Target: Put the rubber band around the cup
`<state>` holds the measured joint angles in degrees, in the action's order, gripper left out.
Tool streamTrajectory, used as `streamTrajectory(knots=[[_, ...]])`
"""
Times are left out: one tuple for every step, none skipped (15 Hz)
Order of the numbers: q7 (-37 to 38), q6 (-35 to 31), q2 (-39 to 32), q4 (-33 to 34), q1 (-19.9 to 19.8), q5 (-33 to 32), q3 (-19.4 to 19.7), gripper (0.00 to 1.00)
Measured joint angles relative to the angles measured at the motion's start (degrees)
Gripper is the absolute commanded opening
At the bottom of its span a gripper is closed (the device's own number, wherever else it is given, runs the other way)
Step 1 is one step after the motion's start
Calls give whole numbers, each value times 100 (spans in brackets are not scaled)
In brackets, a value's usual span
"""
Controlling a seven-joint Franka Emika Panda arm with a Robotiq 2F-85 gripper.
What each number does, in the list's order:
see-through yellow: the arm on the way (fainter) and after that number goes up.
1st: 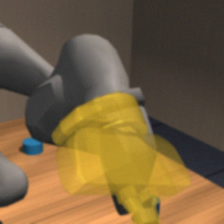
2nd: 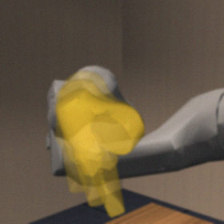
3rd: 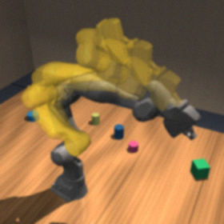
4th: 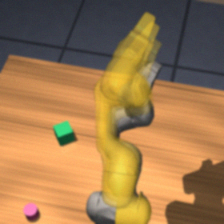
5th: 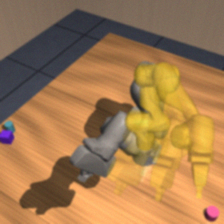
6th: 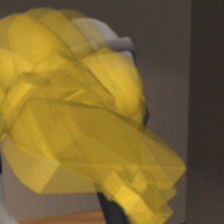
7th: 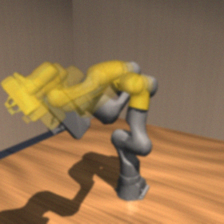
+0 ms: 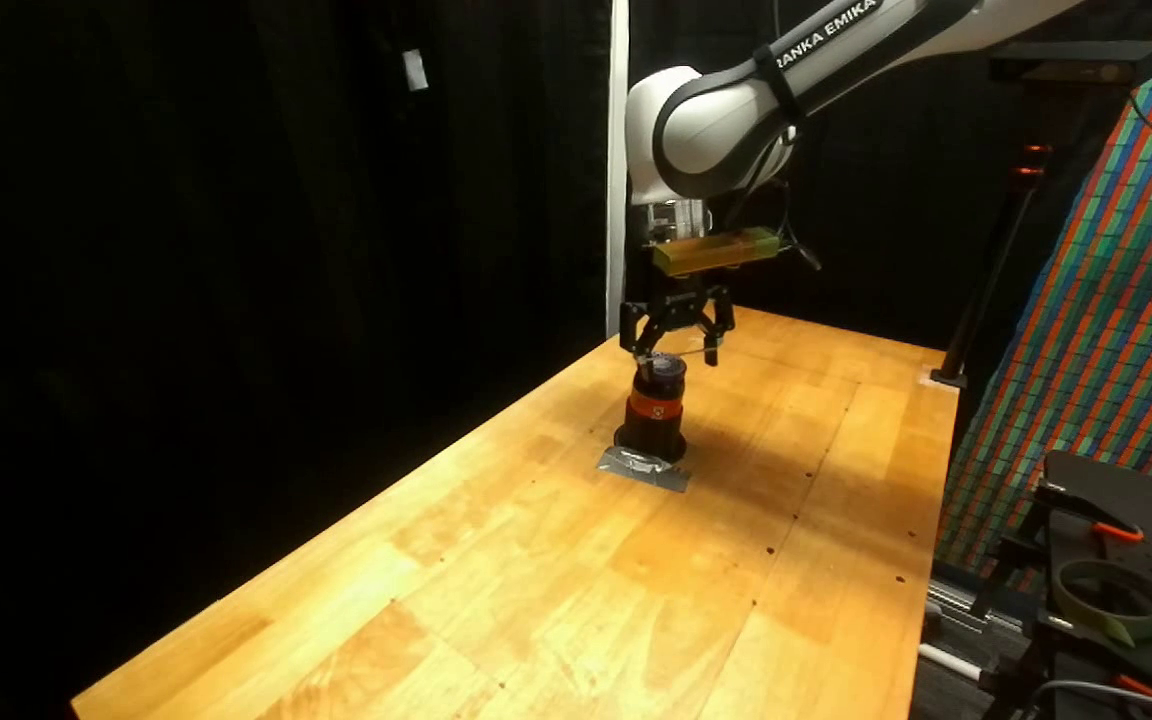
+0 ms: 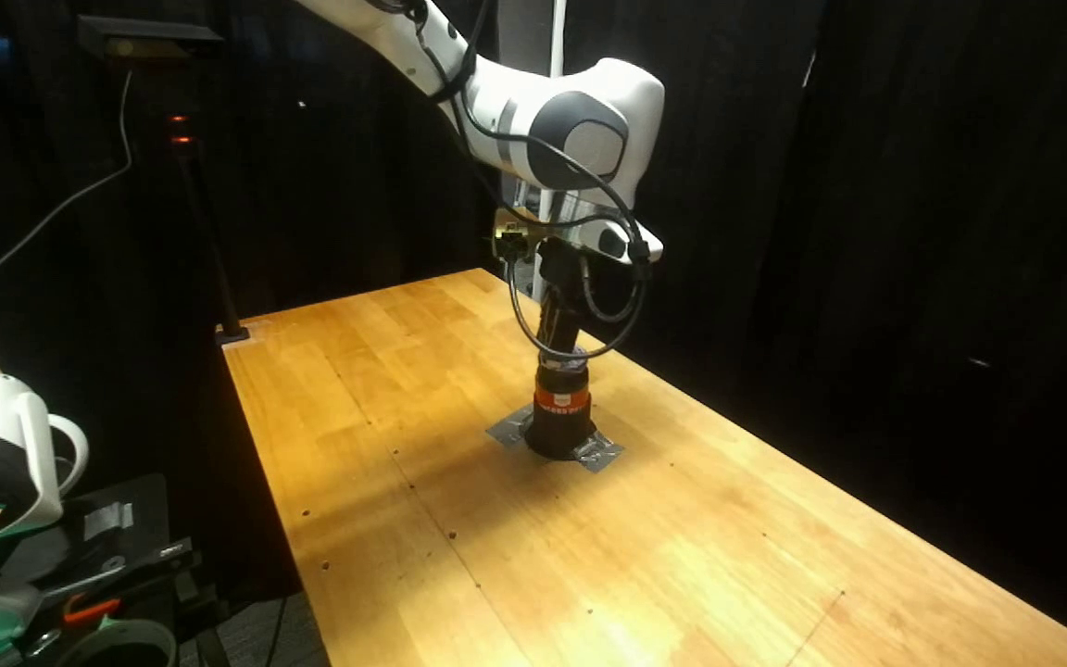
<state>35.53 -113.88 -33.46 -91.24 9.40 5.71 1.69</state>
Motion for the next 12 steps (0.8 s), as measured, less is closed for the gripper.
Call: streamTrajectory(knots=[[0,73,-15,29,1,0,-2,100],[-2,133,-25,37,1,0,-6,100],[-6,197,-34,37,1,0,-11,100],[-10,242,-48,27,5,-1,-18,100],[-13,261,-65,4,12,-2,-23,100],[-13,263,-84,-23,25,-5,-27,100],[-14,258,-95,-61,41,-11,-33,100],[-14,219,-96,-116,64,-24,-40,100],[-13,146,-95,-176,98,-55,-41,100],[-10,31,-95,-244,137,-91,-42,100],[-1,-115,-94,-315,178,-132,-41,100],[4,-271,-94,-391,213,-175,-41,100]])
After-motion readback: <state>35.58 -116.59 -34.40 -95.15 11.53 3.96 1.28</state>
